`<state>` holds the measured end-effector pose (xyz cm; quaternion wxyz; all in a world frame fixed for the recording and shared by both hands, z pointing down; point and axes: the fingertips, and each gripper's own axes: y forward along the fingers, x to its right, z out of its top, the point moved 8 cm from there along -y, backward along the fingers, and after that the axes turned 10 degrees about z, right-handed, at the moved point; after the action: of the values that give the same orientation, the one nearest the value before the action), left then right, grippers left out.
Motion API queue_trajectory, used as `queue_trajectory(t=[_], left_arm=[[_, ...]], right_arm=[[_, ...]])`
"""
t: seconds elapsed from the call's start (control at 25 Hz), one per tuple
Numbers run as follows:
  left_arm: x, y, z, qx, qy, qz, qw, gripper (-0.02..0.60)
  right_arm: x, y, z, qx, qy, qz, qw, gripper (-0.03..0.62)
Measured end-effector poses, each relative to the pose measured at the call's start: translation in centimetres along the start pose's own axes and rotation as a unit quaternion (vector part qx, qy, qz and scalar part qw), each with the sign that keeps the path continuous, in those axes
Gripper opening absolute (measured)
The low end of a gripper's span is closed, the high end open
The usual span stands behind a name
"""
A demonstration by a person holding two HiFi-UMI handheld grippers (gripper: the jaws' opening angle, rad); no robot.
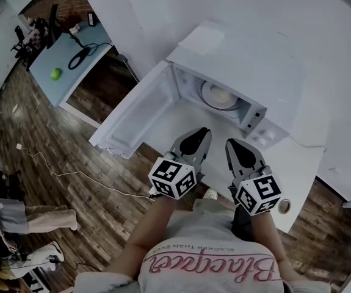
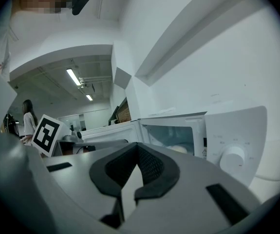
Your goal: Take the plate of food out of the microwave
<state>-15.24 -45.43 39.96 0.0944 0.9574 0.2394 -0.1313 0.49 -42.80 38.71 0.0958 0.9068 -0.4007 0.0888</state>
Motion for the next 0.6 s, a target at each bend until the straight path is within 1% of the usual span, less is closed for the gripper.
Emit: queue_trajectory(t=[0.2, 0.28, 0.36, 0.48, 0.56, 0.6], left_arm=[[-1.0, 1.7, -0.5, 0.0, -0.034, 0.003, 0.9994, 0.036], [-1.3, 2.2, -0.8, -0.006, -0.061, -0.001, 0.9982, 0.1], [-1.6, 2.6, -1.1, -0.01, -0.095, -0.003, 0.9954, 0.165], [-2.3, 3.3, -1.6, -0.016, -0.163, -0.007, 0.9864, 0.232], [-2.9, 3.8, -1.9, -0.026, -0.205, -0.007, 0.9784, 0.235], [-3.2, 4.1, -2.1, -0.031, -0.219, -0.006, 0.9752, 0.235]], right_arm=[[1.3, 0.9, -0.1, -0.005, 0.0, -0.002, 1.0, 0.006], [1.6, 1.0, -0.3, -0.008, 0.0, -0.001, 1.0, 0.006], [1.8, 1.1, -0.4, -0.01, 0.0, 0.0, 1.0, 0.006], [1.9, 1.1, -0.5, -0.011, -0.001, 0.003, 1.0, 0.006], [1.9, 1.0, -0.5, -0.012, -0.002, 0.004, 1.0, 0.006], [2.0, 1.0, -0.6, -0.013, -0.003, 0.005, 1.0, 0.006]])
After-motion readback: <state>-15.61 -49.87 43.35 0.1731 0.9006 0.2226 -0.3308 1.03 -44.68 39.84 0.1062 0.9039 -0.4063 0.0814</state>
